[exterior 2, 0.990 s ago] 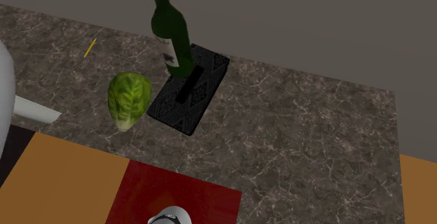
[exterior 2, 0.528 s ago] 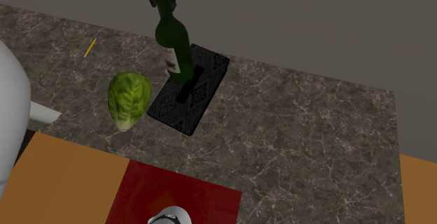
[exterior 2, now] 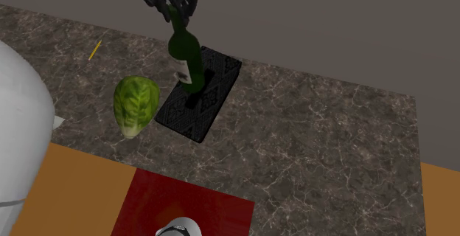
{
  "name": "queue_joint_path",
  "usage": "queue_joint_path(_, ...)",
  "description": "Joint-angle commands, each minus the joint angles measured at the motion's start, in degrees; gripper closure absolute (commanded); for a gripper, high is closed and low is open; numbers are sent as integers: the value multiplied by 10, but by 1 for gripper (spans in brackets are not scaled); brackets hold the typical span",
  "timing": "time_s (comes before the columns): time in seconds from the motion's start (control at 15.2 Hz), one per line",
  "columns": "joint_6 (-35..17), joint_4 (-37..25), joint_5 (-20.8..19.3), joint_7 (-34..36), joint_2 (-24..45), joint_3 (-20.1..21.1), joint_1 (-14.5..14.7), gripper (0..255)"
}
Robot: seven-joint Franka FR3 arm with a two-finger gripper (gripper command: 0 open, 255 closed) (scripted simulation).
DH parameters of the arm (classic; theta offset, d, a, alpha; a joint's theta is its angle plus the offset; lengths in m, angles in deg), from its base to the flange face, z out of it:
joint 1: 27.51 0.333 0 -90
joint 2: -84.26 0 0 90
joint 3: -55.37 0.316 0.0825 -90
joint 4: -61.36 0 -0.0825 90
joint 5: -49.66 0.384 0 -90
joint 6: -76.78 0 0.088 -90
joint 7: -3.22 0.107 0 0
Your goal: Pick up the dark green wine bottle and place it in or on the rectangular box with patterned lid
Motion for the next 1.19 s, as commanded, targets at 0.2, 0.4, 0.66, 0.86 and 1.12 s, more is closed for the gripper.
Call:
queue_joint_path(0.2, -41, 47, 0, 0, -7, 0, 0, 255)
queue_joint_path(0.4, -64, 73, 0, 1, -9, 0, 0, 255)
queue_joint_path(0.66, -96, 106, 0, 1, -11, 0, 0, 255)
queue_joint_path(0.86, -102, 113, 0, 1, -11, 0, 0, 255)
queue_joint_path(1.12, -102, 113, 0, 1, -11, 0, 0, 255)
